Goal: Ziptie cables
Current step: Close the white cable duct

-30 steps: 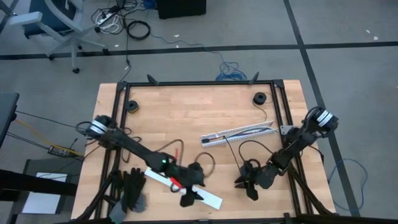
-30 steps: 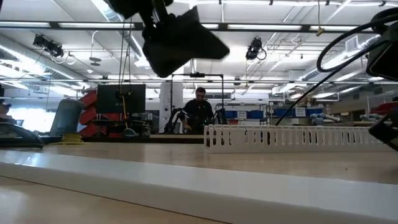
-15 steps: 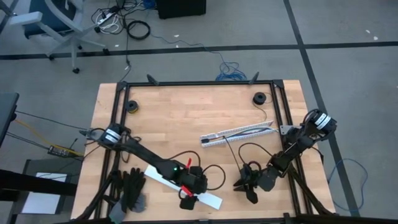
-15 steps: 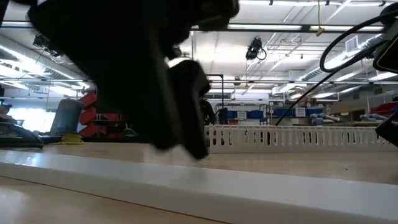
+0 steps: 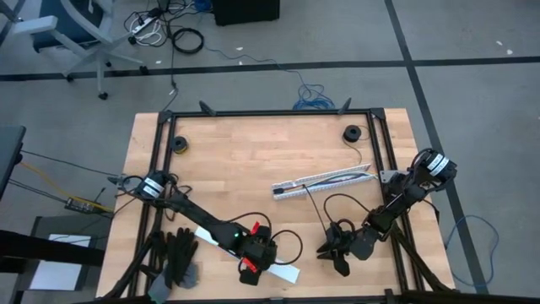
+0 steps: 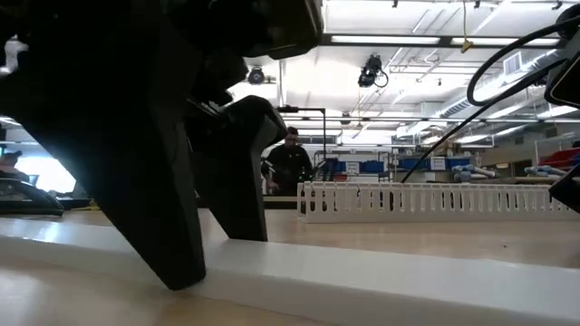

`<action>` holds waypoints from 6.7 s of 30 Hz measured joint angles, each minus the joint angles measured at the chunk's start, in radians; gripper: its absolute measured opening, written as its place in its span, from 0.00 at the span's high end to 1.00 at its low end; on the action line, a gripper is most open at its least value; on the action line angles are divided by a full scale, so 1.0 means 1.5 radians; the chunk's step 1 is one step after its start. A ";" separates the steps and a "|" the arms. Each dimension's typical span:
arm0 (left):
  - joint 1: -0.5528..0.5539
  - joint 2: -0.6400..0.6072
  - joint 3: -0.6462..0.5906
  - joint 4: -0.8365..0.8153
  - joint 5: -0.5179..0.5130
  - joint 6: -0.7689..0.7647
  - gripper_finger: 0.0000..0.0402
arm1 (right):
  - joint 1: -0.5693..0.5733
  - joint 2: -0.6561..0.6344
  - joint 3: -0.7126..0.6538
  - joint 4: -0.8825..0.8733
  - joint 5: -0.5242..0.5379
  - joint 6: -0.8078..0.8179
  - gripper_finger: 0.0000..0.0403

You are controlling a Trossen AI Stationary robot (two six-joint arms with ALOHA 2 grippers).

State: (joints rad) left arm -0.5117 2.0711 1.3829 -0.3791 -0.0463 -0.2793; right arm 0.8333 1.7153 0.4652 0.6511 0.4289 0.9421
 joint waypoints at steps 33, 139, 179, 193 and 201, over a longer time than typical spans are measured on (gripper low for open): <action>0.060 -0.046 -0.009 -0.082 -0.163 0.006 0.69 | -0.009 -0.001 0.000 -0.023 0.001 -0.012 0.78; 0.182 -0.142 0.002 -0.213 -0.168 0.071 0.46 | -0.245 -0.197 0.001 -0.142 -0.056 -0.385 0.82; 0.231 -0.144 -0.031 -0.315 -0.166 -0.013 0.46 | -0.623 -0.202 0.195 -0.475 -0.376 -0.702 0.86; 0.233 -0.375 -0.207 -0.195 -0.168 -0.094 0.46 | -0.633 -0.202 0.194 -0.482 -0.387 -0.723 0.86; 0.244 -0.386 -0.228 -0.200 -0.144 -0.119 0.46 | -0.645 -0.202 0.194 -0.424 -0.387 -0.775 0.85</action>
State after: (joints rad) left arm -0.1452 1.4919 1.0407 -0.6794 -0.2617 -0.4574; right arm -0.1337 1.4128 0.7563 0.0152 -0.1513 -0.2205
